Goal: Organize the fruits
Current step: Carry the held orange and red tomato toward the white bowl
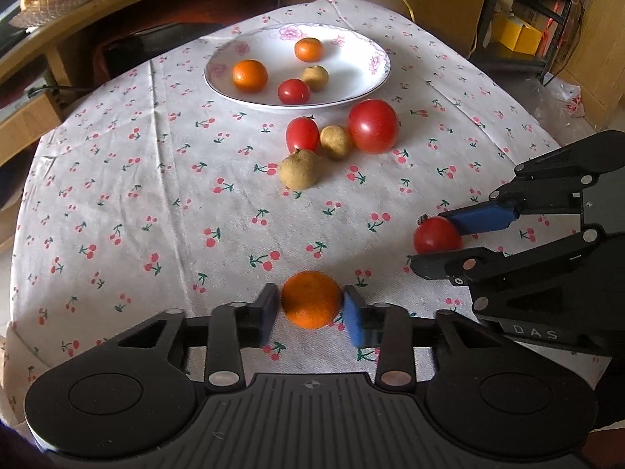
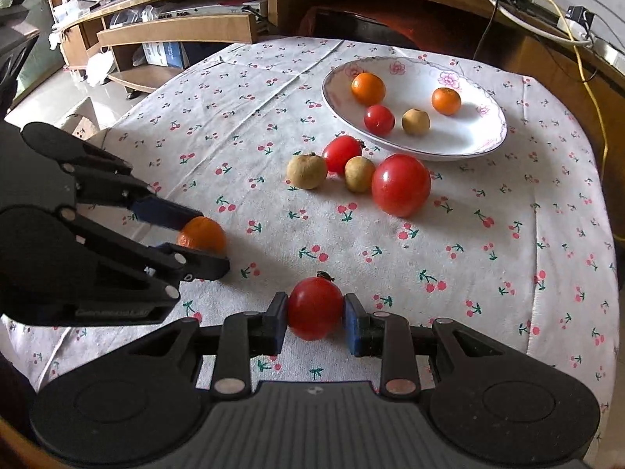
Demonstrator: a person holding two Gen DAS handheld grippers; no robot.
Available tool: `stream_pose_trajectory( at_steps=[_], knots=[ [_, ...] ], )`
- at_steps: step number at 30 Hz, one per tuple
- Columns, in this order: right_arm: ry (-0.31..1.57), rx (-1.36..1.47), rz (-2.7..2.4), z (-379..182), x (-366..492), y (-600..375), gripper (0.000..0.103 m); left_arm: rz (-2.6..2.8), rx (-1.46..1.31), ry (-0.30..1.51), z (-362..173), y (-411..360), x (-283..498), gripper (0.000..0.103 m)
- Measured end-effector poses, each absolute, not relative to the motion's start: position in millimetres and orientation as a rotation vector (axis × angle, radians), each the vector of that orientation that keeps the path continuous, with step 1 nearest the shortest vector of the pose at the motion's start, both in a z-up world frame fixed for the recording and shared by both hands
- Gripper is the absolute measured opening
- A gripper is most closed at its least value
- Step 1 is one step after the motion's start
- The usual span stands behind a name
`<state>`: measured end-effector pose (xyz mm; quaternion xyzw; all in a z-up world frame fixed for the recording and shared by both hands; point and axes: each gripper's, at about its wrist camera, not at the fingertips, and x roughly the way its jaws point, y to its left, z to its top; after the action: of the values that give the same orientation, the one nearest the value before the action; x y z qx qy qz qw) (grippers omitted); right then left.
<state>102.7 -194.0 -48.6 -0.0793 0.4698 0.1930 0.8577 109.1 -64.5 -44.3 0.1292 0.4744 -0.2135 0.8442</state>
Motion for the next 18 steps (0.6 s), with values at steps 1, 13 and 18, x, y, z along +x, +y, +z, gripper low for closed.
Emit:
stream_pose_trajectory(
  at_steps=[1, 13, 18],
  knots=[
    [0.985, -0.169, 0.407, -48.7, 102.6, -193.9, 0.031, -0.447, 0.279, 1.001, -44.9, -64.2, 109.2, 0.056],
    [1.001, -0.167, 0.401, -46.9, 103.6, -194.8, 0.031, -0.471, 0.280, 1.013, -45.4, -69.3, 107.9, 0.040],
    [1.000, -0.173, 0.394, -46.4, 103.8, -192.9, 0.031, -0.458, 0.280, 1.014, -45.1, -70.8, 106.3, 0.040]
  ],
)
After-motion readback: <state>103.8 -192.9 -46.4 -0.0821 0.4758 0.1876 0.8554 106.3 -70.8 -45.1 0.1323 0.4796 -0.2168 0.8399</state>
